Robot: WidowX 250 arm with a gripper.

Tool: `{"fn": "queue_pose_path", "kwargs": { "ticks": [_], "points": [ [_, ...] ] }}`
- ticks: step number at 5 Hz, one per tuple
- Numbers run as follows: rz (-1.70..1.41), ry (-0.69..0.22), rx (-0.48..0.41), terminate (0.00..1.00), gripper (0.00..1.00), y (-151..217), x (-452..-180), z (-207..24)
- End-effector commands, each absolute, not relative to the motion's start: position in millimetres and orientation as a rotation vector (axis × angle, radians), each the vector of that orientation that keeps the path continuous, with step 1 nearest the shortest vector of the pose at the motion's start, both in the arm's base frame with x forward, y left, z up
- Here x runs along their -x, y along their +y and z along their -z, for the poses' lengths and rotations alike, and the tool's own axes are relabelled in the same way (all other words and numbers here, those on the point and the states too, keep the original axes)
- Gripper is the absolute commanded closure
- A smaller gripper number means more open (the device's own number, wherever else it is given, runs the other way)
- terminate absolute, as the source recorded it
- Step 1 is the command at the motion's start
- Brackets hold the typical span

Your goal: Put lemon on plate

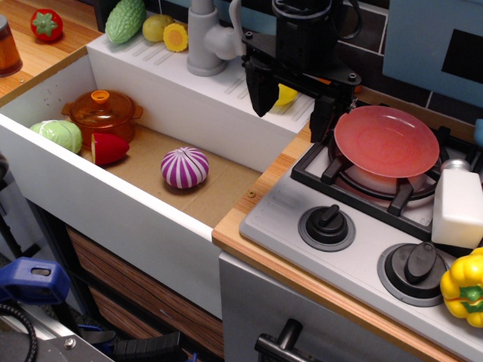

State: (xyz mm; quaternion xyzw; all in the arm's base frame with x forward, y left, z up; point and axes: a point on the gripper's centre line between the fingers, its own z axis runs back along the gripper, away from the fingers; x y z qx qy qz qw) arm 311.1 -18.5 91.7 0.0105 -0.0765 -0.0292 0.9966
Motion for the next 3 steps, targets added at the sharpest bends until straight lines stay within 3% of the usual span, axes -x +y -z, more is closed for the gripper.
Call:
{"fn": "queue_pose_path", "kwargs": {
  "ticks": [1, 3],
  "points": [
    [0.058, -0.153, -0.021, 0.0, 0.0, -19, -311, -92],
    [-0.241, -0.239, -0.151, 0.0, 0.0, -7, -360, -107]
  ]
}}
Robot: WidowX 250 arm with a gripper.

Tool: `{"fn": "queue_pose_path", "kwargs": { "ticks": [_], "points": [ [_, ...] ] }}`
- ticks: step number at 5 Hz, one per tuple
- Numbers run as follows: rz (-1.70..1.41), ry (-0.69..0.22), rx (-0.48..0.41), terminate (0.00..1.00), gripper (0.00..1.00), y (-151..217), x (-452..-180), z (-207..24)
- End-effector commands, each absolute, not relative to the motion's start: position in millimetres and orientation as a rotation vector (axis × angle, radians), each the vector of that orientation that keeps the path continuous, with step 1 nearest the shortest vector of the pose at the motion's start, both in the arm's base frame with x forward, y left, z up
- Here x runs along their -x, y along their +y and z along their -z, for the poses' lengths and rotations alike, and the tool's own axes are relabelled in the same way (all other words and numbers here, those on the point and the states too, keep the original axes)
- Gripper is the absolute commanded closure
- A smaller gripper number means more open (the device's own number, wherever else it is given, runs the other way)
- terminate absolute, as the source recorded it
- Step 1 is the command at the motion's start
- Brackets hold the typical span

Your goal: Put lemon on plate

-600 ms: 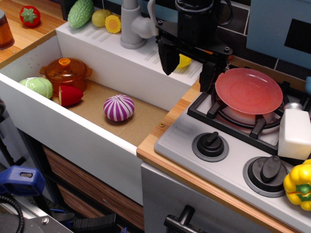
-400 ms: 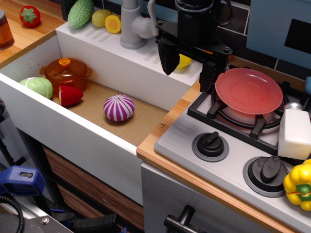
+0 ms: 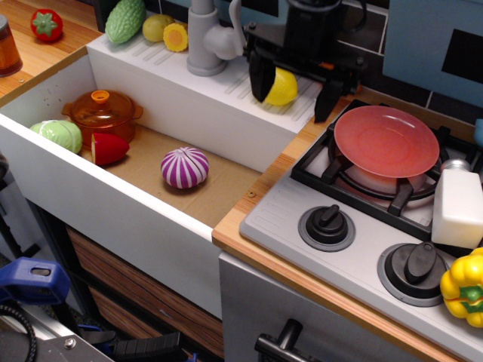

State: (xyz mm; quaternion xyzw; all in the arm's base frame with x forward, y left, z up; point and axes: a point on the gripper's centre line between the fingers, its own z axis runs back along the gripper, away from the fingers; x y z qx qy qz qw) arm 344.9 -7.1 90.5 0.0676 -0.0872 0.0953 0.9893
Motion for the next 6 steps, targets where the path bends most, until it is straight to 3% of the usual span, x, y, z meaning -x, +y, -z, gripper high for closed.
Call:
{"fn": "queue_pose_path", "kwargs": {
  "ticks": [1, 3, 6],
  "points": [
    [-0.358, -0.314, -0.189, 0.0, 0.0, 12, -386, -109],
    [-0.424, -0.462, -0.245, 0.0, 0.0, 38, -407, -99],
    [-0.457, -0.553, -0.183, 0.0, 0.0, 70, -435, -76]
  ]
}}
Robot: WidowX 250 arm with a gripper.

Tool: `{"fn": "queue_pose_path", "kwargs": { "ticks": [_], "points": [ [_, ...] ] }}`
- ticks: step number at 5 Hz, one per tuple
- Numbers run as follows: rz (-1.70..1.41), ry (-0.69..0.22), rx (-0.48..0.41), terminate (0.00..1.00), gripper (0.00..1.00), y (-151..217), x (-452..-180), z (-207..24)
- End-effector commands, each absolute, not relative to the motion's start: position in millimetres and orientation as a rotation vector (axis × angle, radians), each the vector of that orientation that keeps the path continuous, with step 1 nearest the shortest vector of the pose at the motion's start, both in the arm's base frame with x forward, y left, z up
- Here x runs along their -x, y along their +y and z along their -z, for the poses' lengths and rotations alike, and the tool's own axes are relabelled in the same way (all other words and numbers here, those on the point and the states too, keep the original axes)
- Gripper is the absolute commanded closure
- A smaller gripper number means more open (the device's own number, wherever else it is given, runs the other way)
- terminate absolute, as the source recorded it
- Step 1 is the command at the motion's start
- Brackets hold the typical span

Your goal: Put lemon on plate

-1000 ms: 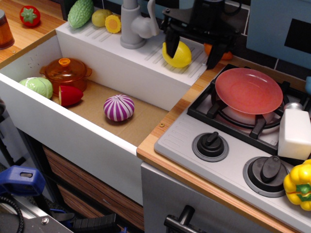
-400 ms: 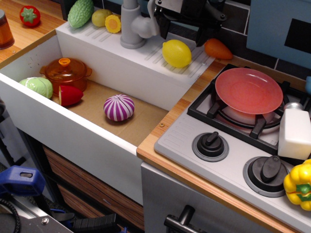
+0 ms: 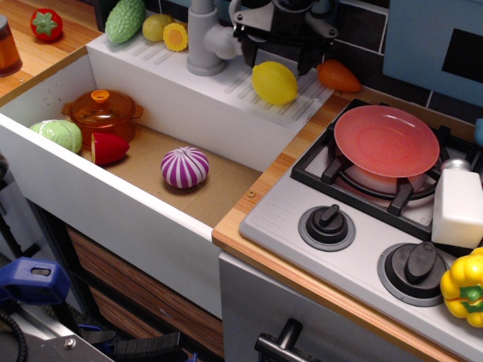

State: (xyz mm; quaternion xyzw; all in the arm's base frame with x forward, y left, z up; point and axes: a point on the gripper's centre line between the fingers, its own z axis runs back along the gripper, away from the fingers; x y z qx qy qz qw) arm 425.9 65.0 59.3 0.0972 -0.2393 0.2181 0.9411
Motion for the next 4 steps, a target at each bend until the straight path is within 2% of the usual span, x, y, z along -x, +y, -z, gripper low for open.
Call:
{"fn": "queue_pose_path", "kwargs": {
  "ticks": [1, 4],
  "points": [
    [-0.462, -0.553, -0.176, 0.0, 0.0, 79, -441, -73],
    [-0.481, -0.558, -0.144, 0.0, 0.0, 82, -433, -54]
  ]
}}
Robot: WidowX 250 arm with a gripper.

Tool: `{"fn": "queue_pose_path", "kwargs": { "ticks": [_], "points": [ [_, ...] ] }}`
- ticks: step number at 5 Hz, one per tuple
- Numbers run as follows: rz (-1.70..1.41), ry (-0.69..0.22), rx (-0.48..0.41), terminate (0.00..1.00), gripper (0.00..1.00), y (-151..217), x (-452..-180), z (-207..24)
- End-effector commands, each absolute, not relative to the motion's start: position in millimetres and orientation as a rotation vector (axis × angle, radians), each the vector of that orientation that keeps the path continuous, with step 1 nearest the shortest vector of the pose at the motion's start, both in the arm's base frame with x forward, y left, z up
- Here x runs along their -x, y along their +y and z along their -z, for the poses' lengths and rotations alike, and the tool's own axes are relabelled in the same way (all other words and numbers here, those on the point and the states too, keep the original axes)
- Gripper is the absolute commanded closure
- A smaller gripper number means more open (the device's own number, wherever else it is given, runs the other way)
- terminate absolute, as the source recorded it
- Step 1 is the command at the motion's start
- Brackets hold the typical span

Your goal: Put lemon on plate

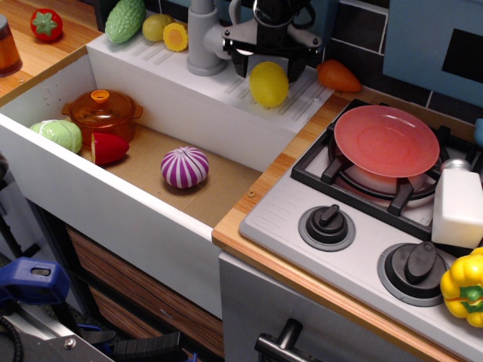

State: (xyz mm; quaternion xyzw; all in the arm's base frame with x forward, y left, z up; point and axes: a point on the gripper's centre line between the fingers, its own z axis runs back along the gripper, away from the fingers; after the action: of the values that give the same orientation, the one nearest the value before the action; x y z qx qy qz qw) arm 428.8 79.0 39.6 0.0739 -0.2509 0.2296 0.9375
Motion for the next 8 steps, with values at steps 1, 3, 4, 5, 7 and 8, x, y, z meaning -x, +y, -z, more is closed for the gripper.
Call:
{"fn": "queue_pose_path", "kwargs": {
  "ticks": [1, 3, 4, 5, 7, 8],
  "points": [
    [-0.487, -0.555, -0.128, 0.0, 0.0, 81, -427, -46],
    [-0.426, -0.535, -0.089, 0.0, 1.0, 84, -425, -38],
    [-0.301, -0.51, -0.182, 0.0, 1.0, 69, -420, -75],
    [-0.149, -0.463, -0.248, 0.0, 1.0, 31, -410, -115],
    [-0.144, -0.419, -0.08, 0.0, 1.0, -63, -371, -116],
    [-0.137, -0.4, -0.014, 0.0, 1.0, -88, -359, -107]
  ]
}}
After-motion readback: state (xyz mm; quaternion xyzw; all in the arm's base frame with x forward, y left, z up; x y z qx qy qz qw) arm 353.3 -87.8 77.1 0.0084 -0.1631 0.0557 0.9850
